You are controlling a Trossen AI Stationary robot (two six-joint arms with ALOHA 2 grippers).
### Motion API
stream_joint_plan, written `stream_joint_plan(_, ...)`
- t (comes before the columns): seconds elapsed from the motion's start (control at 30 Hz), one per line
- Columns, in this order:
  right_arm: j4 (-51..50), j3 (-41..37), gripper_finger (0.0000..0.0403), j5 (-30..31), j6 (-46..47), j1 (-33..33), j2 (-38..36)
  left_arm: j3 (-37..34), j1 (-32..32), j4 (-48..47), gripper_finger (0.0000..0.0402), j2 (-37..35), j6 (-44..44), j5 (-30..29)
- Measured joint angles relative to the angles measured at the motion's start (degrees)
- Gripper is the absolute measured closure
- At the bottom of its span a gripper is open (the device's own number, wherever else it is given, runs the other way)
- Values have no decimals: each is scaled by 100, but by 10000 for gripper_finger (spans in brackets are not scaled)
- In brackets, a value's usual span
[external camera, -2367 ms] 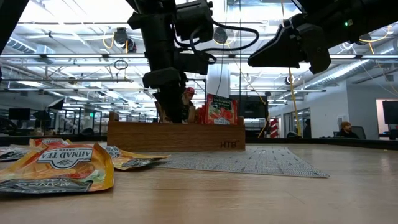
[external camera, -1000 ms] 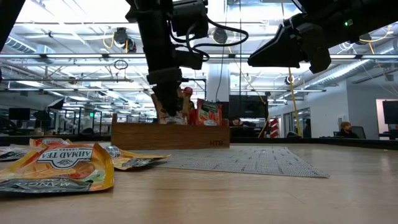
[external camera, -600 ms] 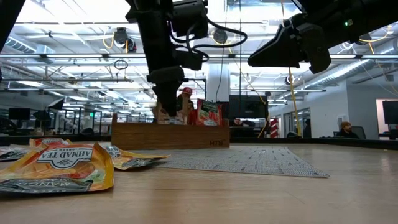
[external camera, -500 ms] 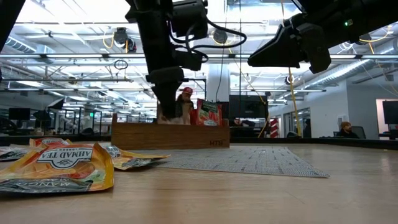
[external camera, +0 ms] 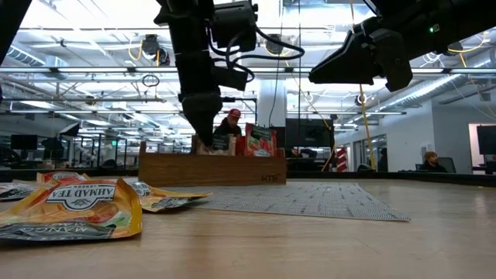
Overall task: Pick & Place Tea
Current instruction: Put the brown tea bag into the wooden organizer, then adjust the wooden organizer
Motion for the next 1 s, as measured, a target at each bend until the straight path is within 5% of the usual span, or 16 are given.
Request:
stream_joint_plan(0.63,0,1,330,0,2,0,0,51,-334,-74,194,-2,-114,58)
stream_joint_plan(0.83,-8,1,330,0,7,2,0,721,-476,-581,194,-7,-128,93)
stream_joint_plan(1.0,-308,1,330,4,208,2,0,603,-591,79,195,-698,219,99)
